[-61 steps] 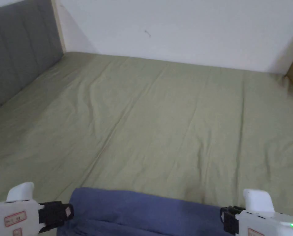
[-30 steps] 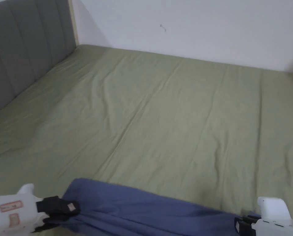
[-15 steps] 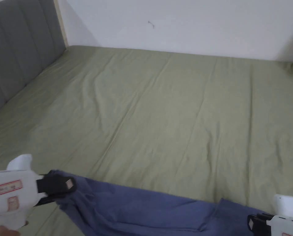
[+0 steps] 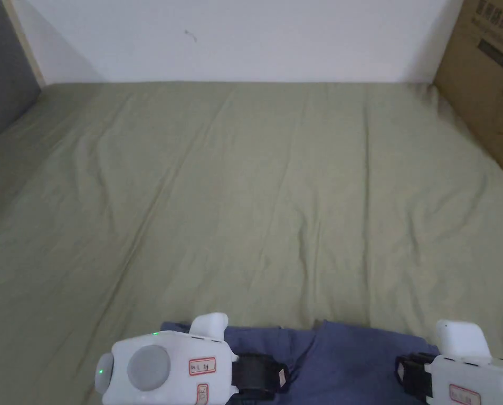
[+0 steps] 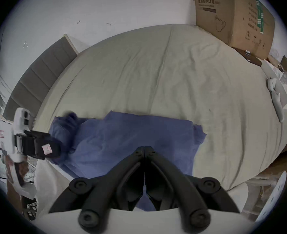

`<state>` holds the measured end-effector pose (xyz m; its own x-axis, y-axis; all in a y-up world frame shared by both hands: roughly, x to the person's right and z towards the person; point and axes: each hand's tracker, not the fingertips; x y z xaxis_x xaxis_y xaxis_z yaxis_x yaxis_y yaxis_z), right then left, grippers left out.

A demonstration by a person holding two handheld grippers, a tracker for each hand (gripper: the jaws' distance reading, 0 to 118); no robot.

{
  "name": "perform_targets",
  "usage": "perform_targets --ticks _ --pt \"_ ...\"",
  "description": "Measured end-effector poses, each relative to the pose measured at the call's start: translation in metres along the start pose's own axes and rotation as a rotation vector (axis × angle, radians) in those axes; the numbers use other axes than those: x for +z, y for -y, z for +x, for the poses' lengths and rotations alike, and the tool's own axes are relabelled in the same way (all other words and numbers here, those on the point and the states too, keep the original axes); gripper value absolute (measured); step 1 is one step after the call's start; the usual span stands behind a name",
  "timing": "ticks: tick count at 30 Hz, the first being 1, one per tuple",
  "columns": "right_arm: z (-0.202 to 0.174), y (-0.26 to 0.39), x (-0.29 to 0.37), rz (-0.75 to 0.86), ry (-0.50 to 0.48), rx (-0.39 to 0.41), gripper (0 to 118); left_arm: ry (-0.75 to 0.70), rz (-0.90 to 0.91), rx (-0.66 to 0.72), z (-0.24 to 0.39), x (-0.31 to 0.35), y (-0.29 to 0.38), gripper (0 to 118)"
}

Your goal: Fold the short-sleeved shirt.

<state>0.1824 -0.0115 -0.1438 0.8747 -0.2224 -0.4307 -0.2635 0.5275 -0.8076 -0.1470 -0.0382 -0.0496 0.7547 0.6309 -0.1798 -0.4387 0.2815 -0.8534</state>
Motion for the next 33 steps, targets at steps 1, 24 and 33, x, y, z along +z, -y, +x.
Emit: perform_targets --ticks 1,24,33 --pt "0.005 0.001 0.003 0.002 0.000 -0.009 0 0.011 0.008 -0.005 -0.003 0.004 0.000 110" --pt "0.005 0.013 0.005 0.001 -0.044 -0.056 0 -0.033 -0.012 0.021 -0.013 0.002 0.023 4" --pt "0.009 0.017 0.011 0.002 -0.025 -0.057 0 -0.012 -0.060 -0.076 0.003 -0.006 0.025 4"
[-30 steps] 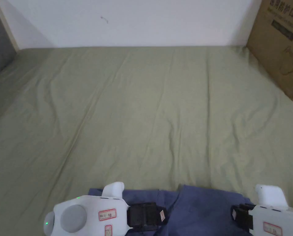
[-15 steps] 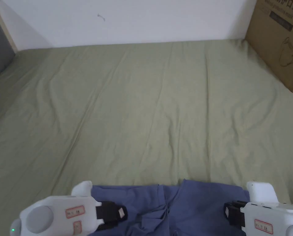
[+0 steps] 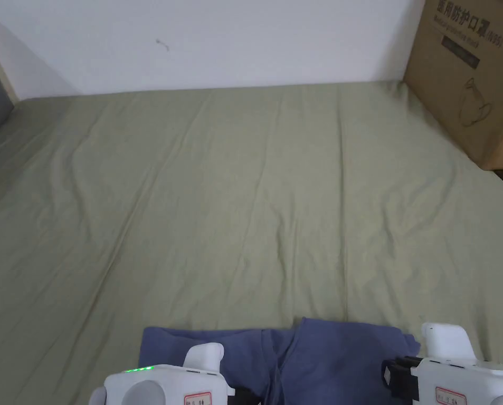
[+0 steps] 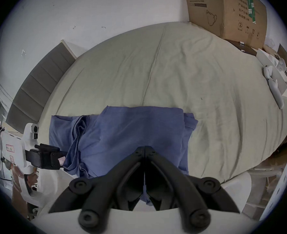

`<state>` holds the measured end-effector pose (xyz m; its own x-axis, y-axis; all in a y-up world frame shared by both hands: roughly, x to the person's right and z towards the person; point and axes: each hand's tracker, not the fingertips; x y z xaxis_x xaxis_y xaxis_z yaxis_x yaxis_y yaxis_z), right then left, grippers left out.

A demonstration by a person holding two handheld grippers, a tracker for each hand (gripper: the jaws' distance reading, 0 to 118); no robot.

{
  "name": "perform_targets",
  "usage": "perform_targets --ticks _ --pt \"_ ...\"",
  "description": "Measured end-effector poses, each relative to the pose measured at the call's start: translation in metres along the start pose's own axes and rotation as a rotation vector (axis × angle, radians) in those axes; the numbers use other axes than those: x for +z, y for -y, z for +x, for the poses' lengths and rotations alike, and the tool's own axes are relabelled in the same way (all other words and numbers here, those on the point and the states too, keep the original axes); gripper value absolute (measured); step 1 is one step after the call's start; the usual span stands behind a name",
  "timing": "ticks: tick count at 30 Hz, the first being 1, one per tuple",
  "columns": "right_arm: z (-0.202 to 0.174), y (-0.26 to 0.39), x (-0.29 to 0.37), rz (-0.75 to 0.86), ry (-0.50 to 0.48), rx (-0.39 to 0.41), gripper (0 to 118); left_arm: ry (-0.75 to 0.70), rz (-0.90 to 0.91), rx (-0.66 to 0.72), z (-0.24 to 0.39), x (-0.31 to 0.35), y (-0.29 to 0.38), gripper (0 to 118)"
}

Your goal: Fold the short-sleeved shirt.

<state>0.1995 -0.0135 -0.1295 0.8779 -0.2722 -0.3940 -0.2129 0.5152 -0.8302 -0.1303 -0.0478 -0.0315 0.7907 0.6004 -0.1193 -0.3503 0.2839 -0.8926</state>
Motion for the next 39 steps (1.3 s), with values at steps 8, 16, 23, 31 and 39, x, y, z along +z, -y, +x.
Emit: perform_targets --ticks 8,16,23,31,39 --pt "-0.004 0.000 -0.005 -0.008 -0.007 -0.001 0 0.013 -0.070 -0.032 0.005 -0.021 0.013 4" --pt "-0.013 -0.006 0.002 -0.003 -0.003 0.029 0 0.162 0.114 0.094 -0.034 0.051 0.001 4" --pt "-0.027 -0.010 -0.002 -0.009 -0.003 0.051 0 0.053 0.265 0.143 -0.112 0.132 0.008 7" --pt "-0.054 -0.012 -0.016 -0.042 -0.009 0.101 0 0.127 0.266 0.350 -0.177 0.119 0.033 114" --pt "-0.075 -0.015 -0.028 -0.069 -0.029 0.122 0 0.340 0.266 0.369 -0.162 0.080 0.008 115"
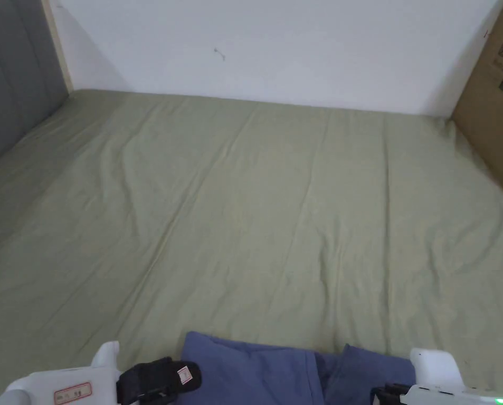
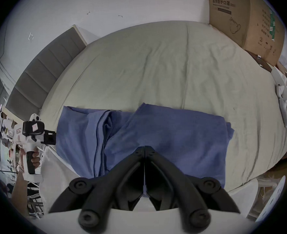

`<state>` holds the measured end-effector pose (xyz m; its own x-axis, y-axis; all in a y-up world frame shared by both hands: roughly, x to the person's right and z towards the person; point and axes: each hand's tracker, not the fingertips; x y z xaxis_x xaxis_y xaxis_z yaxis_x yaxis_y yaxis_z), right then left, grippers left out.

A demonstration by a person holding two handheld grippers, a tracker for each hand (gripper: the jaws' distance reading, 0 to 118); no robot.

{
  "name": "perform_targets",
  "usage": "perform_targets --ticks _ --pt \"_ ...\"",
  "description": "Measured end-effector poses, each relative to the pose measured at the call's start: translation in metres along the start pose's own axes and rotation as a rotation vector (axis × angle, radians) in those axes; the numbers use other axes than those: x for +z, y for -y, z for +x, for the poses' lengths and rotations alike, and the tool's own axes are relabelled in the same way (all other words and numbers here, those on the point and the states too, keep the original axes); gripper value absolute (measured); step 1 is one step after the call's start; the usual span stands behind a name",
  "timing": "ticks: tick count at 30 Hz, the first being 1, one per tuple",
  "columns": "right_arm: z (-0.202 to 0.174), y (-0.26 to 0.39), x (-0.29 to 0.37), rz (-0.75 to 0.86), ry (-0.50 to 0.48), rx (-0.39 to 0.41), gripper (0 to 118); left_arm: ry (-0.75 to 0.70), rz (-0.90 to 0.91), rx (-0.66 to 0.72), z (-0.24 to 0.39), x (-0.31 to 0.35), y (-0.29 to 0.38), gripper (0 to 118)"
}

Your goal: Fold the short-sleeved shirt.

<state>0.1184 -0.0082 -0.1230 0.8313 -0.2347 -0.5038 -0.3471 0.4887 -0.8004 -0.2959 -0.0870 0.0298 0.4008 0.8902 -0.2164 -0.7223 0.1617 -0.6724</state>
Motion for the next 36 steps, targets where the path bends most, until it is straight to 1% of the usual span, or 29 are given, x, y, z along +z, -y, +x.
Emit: perform_targets --ticks 2,3,4,5,6,7,9,13,15,18,20,22,25,28,33,34,36 --pt "-0.004 0.000 -0.004 -0.008 -0.007 -0.002 0 0.059 -0.048 0.031 -0.011 -0.011 -0.005 112" --pt "-0.006 0.000 -0.006 -0.011 -0.011 -0.003 0 0.050 -0.040 0.047 -0.011 -0.012 -0.005 77" --pt "-0.007 0.001 -0.006 -0.016 -0.014 -0.003 0 0.035 -0.051 0.042 -0.008 -0.017 -0.007 3" --pt "-0.008 0.002 -0.006 -0.019 -0.014 -0.001 0 -0.081 -0.091 -0.007 -0.006 -0.023 0.000 6" --pt "-0.009 0.003 -0.008 -0.024 -0.016 0.000 0 -0.132 -0.061 -0.034 -0.010 -0.020 -0.005 7" --pt "-0.009 0.003 -0.009 -0.033 -0.017 0.002 0 -0.126 -0.086 -0.048 -0.010 -0.019 -0.007 7" --pt "-0.009 0.004 -0.011 -0.044 -0.011 0.007 0 -0.049 -0.056 0.011 -0.011 -0.009 -0.007 7" --pt "-0.007 0.003 -0.013 -0.048 -0.023 0.001 0 -0.069 -0.050 -0.036 -0.012 0.012 -0.010 7" --pt "-0.006 0.002 -0.012 -0.047 -0.020 0.006 0 -0.115 -0.034 -0.059 -0.007 0.028 -0.017 7" --pt "-0.001 0.001 -0.009 -0.035 -0.026 0.000 0 -0.157 0.011 -0.050 -0.009 0.063 -0.029 7" --pt "0.001 0.000 -0.007 -0.029 -0.030 -0.010 0 -0.228 0.053 -0.051 -0.010 0.087 -0.038 7" --pt "0.004 0.000 -0.006 -0.022 -0.029 -0.015 0 -0.312 0.068 -0.082 -0.010 0.109 -0.050 7" --pt "0.010 0.002 -0.004 -0.013 -0.026 -0.027 0 -0.382 0.094 -0.089 0.000 0.132 -0.058 7" --pt "0.018 0.005 -0.004 -0.010 -0.026 -0.049 0 -0.413 0.122 -0.102 0.023 0.140 -0.057 7" --pt "0.028 0.012 -0.001 -0.010 -0.027 -0.080 0 -0.439 0.137 -0.110 0.085 0.118 -0.043 7" --pt "0.033 0.014 0.000 -0.007 -0.030 -0.087 0 -0.418 0.131 -0.178 0.115 0.110 -0.030 7" --pt "0.037 0.015 0.002 -0.003 -0.031 -0.097 0 -0.404 0.102 -0.246 0.151 0.090 -0.021 7"
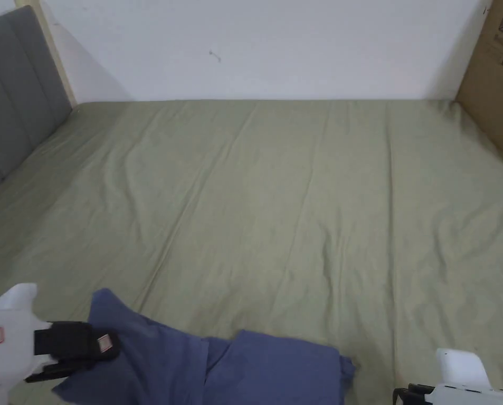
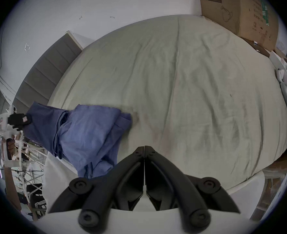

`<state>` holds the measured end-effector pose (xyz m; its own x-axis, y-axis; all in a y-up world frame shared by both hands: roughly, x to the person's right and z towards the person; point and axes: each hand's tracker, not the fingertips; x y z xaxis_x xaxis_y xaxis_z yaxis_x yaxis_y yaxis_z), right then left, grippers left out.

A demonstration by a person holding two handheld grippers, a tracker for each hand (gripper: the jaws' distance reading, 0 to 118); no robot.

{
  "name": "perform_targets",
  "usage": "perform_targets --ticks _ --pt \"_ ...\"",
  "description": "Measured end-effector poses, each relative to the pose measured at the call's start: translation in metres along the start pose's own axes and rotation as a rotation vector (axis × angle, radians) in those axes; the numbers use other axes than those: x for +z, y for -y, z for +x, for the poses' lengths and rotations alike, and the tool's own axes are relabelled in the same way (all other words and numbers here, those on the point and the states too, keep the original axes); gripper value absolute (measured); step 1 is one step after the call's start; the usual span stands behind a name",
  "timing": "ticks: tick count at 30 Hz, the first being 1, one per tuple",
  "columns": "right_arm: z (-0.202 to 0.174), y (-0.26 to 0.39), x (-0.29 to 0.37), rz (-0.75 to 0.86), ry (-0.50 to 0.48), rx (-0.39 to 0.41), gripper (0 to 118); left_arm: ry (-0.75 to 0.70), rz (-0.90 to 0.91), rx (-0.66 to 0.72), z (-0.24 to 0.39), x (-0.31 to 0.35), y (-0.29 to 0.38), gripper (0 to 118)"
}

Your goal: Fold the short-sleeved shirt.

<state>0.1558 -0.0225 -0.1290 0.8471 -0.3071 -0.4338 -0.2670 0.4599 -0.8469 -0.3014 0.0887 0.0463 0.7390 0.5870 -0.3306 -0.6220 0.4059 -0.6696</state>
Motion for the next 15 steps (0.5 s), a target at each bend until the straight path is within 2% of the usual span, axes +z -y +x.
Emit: perform_targets --ticks 4,8,10,11,14,15 --pt "0.013 0.002 0.009 0.024 -0.002 -0.022 0 0.028 -0.036 -0.189 0.060 -0.023 -0.005 7" --pt "0.027 0.005 0.017 0.043 0.002 -0.045 0 0.091 -0.106 -0.268 0.116 -0.075 0.006 7" --pt "0.035 0.008 0.022 0.048 0.008 -0.059 0 0.127 -0.198 -0.324 0.135 -0.111 0.018 11" --pt "0.040 0.009 0.025 0.055 0.013 -0.070 0 0.136 -0.241 -0.325 0.139 -0.128 0.024 19" --pt "0.054 0.015 0.030 0.062 0.022 -0.103 0 0.147 -0.419 -0.337 0.143 -0.182 0.044 92" --pt "0.058 0.017 0.032 0.064 0.029 -0.115 0 0.141 -0.463 -0.356 0.144 -0.195 0.051 105"
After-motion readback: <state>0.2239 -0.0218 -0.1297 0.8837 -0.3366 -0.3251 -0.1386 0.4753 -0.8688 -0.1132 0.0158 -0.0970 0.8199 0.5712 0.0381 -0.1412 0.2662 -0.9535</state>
